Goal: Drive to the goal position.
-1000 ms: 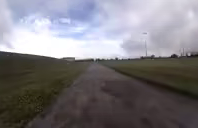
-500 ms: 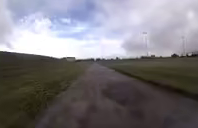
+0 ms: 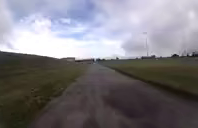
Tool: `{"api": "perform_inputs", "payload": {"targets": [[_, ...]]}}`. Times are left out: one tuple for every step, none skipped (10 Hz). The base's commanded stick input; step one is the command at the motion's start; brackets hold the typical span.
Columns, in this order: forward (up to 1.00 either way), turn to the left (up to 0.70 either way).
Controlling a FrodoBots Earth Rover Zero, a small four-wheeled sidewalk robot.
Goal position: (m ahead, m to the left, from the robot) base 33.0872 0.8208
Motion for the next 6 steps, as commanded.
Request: {"api": "perform_inputs", "payload": {"targets": [[0.7,0.0],[0.7,0.0],[0.7,0.0],[0.7,0.0],[0.7,0.0],[0.7,0.0]]}}
